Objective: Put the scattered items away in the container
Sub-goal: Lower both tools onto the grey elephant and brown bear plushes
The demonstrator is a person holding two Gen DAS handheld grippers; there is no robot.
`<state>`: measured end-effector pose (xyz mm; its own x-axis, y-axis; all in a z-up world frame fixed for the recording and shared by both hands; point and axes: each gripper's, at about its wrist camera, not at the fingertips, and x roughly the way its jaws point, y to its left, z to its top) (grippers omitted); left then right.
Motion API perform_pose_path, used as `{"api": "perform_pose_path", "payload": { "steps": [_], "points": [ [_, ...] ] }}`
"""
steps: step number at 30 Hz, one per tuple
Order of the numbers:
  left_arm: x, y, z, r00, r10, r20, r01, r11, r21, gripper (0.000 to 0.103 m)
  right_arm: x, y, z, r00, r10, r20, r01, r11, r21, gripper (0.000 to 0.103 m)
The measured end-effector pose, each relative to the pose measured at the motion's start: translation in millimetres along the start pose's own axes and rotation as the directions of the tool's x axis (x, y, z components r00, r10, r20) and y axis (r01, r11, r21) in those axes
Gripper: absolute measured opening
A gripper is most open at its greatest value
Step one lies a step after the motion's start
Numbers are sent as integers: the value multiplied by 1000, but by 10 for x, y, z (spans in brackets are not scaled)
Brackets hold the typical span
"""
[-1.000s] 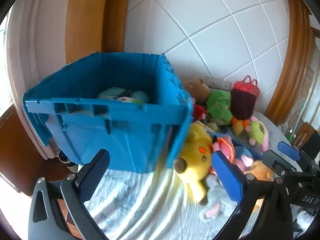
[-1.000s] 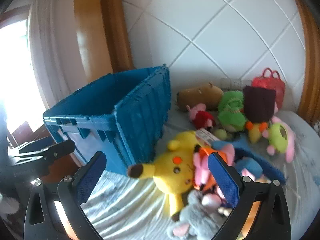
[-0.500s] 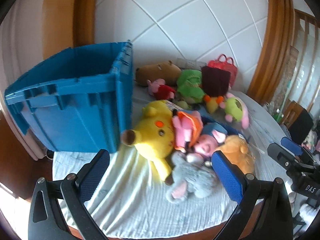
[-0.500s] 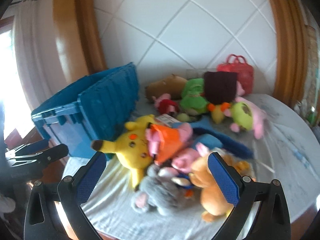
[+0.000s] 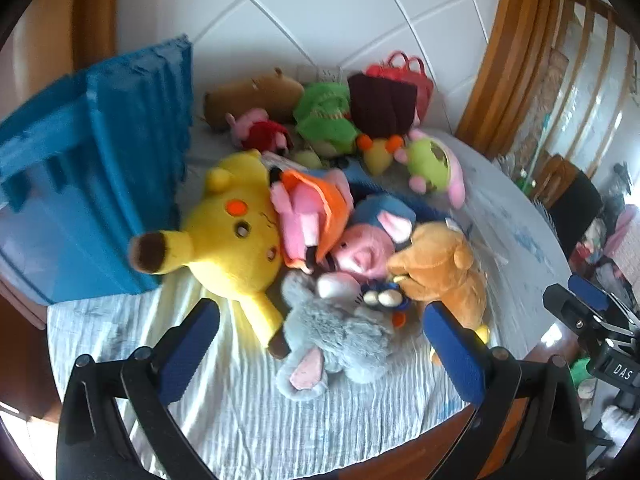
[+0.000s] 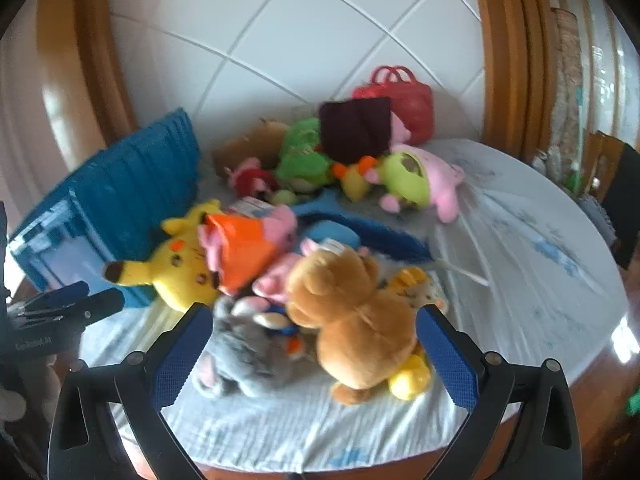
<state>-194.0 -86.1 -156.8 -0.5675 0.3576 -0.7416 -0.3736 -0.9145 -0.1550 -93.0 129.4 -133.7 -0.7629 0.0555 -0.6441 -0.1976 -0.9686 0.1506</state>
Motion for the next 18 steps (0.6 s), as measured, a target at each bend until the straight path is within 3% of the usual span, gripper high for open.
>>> {"api": "perform_pose_path", "payload": {
  "steps": [9, 18],
  "points": [
    [457, 218, 8, 996, -2, -89, 1, 1000, -11, 103, 396, -117, -90, 995, -50, -89, 54, 998, 37, 103],
    [821, 259, -103, 985, -13, -173, 0, 997, -71, 103, 784, -5, -168, 974, -108, -199, 96, 993, -72, 103]
  ]
}}
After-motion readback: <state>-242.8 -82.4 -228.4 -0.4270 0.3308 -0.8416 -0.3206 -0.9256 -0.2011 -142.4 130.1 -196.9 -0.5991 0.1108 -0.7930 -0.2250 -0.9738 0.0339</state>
